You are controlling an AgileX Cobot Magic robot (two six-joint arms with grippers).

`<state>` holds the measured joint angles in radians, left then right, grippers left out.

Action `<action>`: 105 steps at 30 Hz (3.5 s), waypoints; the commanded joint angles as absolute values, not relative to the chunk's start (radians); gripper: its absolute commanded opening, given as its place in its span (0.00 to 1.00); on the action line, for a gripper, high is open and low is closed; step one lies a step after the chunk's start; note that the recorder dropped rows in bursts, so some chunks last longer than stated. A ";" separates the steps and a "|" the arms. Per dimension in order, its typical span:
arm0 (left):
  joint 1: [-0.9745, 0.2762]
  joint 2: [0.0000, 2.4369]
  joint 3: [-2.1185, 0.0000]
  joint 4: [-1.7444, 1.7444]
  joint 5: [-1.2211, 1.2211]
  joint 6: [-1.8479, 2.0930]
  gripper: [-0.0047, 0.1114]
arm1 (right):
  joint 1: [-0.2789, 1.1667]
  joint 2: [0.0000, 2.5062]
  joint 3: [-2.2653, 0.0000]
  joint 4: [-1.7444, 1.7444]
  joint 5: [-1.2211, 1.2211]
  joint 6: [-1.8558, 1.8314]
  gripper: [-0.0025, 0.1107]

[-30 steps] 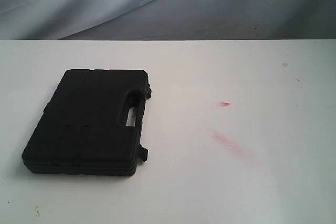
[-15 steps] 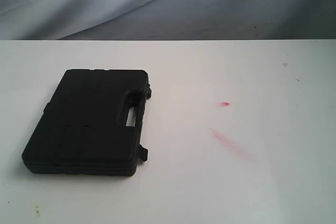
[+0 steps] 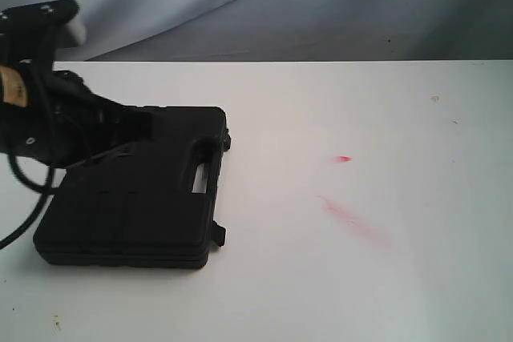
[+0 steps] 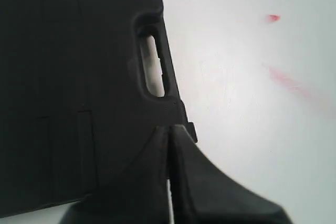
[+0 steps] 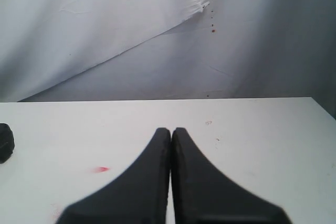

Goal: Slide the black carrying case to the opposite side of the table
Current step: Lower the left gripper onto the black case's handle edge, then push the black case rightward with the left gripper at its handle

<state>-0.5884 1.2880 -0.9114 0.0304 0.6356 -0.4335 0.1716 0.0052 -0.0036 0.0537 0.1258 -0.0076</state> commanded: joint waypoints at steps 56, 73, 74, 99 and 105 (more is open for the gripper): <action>-0.558 2.127 -1.577 0.009 0.816 -0.338 0.35 | 0.168 0.000 0.000 0.062 0.115 -0.014 0.02; -0.558 2.210 -1.577 0.012 0.808 -0.338 0.35 | 0.168 0.000 0.000 0.062 0.115 -0.014 0.02; -0.558 2.217 -1.577 0.014 0.808 -0.338 0.35 | 0.168 0.000 0.000 0.062 0.115 -0.014 0.02; -0.558 2.246 -1.577 -0.005 0.798 -0.395 0.04 | 0.168 0.000 0.000 0.062 0.115 -0.014 0.02; -0.569 2.279 -1.674 -0.023 0.857 -0.398 0.04 | 0.168 0.000 0.000 0.062 0.115 -0.014 0.02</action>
